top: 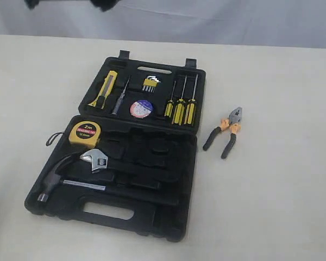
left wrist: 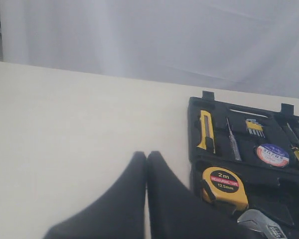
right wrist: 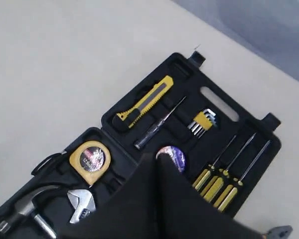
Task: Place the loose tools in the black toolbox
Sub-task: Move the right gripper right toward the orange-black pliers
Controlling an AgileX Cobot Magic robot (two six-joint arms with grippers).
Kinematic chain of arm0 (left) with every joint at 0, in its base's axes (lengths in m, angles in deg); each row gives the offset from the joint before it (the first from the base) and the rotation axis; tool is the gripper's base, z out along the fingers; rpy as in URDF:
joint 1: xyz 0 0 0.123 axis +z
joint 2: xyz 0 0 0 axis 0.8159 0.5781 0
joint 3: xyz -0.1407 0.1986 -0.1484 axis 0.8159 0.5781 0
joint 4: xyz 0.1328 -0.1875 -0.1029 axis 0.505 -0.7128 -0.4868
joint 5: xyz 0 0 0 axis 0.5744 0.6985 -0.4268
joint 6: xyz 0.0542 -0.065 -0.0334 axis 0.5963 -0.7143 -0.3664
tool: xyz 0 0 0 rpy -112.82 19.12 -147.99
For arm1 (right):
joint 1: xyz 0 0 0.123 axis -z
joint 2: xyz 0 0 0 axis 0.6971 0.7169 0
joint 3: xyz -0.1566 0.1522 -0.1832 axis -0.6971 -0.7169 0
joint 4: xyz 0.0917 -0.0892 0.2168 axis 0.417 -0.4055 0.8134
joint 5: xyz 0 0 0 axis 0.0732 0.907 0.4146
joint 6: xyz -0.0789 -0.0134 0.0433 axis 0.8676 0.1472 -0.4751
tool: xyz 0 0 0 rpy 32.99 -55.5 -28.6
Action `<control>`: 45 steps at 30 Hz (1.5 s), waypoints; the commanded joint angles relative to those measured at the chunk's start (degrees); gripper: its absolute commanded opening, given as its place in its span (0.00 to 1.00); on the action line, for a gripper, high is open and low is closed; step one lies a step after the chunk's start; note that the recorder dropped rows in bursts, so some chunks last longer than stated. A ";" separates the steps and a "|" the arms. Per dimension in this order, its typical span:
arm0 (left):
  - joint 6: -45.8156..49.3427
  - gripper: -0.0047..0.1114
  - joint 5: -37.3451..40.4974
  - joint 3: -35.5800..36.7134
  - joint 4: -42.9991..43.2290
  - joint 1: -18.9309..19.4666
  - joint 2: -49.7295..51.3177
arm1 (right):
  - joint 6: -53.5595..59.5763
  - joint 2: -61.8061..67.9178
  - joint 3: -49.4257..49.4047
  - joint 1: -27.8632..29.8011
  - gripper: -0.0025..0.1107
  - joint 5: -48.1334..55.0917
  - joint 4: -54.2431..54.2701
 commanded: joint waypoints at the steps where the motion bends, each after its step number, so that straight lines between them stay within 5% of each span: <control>1: 0.02 0.04 0.06 -0.30 0.31 -0.33 0.23 | 2.49 -9.49 -2.85 1.07 0.02 1.38 1.97; 15: 0.02 0.04 0.06 -0.30 0.31 -0.33 0.23 | -1.44 -31.42 -42.17 16.75 0.02 1.38 7.11; 22: 0.02 0.04 0.06 -0.30 0.31 -0.33 0.23 | -0.92 -30.16 -57.54 25.20 0.02 -15.87 12.99; 29: 0.02 0.04 0.06 -0.30 0.31 -0.33 0.23 | 1.95 -20.40 -58.86 31.66 0.02 -22.08 15.81; 36: 0.02 0.04 0.06 -0.30 0.31 -0.33 0.23 | 3.74 -12.92 -58.56 31.69 0.02 -26.78 15.92; 45: 0.02 0.04 0.06 -0.30 0.31 -0.33 0.23 | 9.94 -7.47 -46.91 37.84 0.02 -19.92 24.75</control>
